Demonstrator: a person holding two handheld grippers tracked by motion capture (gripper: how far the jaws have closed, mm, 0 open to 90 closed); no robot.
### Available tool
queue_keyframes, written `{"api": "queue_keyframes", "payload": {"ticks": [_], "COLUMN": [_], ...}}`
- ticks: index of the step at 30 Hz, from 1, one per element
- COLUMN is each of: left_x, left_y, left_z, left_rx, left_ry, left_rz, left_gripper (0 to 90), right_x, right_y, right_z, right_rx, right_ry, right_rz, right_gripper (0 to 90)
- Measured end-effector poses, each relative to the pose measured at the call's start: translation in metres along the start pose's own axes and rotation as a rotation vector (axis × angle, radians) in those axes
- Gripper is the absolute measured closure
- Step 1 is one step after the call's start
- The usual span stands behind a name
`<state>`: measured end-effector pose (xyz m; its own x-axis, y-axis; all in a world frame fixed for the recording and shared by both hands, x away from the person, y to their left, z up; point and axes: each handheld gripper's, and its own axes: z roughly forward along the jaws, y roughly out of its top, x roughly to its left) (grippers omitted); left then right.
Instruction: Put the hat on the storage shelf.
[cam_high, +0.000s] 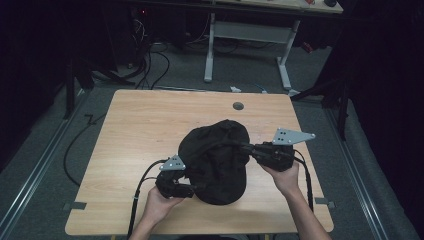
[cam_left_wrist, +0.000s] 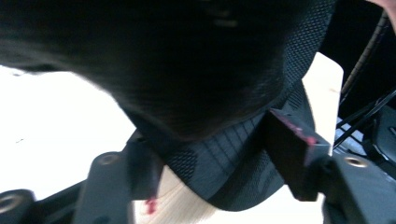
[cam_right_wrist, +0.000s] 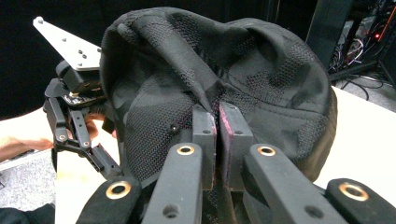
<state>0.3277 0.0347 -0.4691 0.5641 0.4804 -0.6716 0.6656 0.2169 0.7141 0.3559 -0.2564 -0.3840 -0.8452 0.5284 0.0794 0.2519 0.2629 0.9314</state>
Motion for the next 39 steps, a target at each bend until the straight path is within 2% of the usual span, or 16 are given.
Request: {"api": "queue_keyframes", "payload": {"ticks": [8, 12, 19, 26, 30, 34, 39], "left_x": [-0.002, -0.006, -0.009, -0.018, -0.024, -0.027, -0.028], "left_y": [0.0, 0.0, 0.001, -0.006, -0.007, -0.008, -0.008], "left_z": [-0.005, -0.01, -0.015, -0.016, -0.017, -0.019, -0.022], "left_rx": [0.002, -0.001, 0.024, 0.06, 0.066, 0.033, 0.001], "left_ry": [-0.021, -0.051, -0.099, -0.109, -0.117, -0.119, -0.11], "left_rz": [-0.009, -0.021, -0.026, 0.04, 0.062, 0.094, 0.112], "left_gripper": [56.9, 63.5, 73.4, 84.1, 85.5, 85.8, 86.0], "right_x": [0.002, 0.001, 0.0, 0.0, -0.002, -0.001, 0.003], "right_y": [0.0, 0.0, 0.0, -0.001, -0.001, -0.001, -0.001], "right_z": [0.001, 0.0, 0.0, 0.003, 0.004, 0.002, 0.002], "right_rx": [0.004, 0.002, -0.006, 0.003, -0.003, -0.017, -0.001], "right_ry": [-0.034, -0.044, -0.058, -0.078, -0.08, -0.088, -0.154], "right_rz": [-0.021, -0.017, -0.015, -0.015, -0.007, -0.007, -0.042], "right_gripper": [86.1, 85.7, 83.9, 80.5, 79.6, 75.3, 64.0]}}
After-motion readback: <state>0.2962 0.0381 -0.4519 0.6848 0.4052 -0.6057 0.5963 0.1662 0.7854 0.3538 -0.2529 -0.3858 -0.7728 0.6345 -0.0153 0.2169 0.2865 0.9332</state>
